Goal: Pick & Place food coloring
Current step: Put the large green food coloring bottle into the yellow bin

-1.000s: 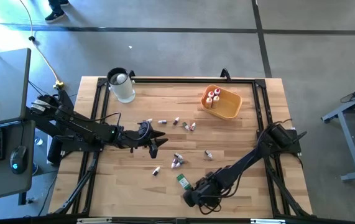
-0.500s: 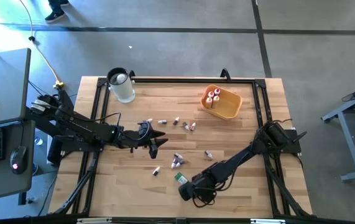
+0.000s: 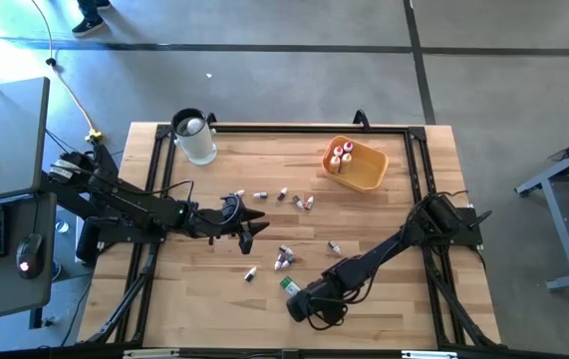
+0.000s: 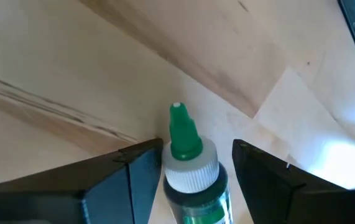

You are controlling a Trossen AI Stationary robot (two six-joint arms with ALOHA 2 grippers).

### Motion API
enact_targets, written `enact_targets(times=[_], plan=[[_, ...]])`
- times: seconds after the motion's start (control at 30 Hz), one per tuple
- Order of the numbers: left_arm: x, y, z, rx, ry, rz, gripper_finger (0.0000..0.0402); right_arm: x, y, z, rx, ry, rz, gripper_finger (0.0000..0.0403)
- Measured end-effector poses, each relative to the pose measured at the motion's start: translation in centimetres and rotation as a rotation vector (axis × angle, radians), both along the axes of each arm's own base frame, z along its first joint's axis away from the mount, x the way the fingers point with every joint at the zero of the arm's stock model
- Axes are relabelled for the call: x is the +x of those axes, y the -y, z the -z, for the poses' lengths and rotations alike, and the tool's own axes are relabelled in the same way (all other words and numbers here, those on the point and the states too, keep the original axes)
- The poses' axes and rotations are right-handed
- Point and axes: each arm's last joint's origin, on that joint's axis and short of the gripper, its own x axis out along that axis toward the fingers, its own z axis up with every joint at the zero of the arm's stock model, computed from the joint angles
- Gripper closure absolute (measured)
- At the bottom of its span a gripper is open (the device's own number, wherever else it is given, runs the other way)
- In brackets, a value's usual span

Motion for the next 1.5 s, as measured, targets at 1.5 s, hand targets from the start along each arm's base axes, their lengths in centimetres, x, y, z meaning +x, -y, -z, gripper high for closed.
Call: enact_targets(times=[1.5], plan=[[0.2,-0.1,-0.8,-0.009,0.095,-0.068,0.0229,-8.6,7.3,-20.2,0.510,0.354,1.019,0.0290]])
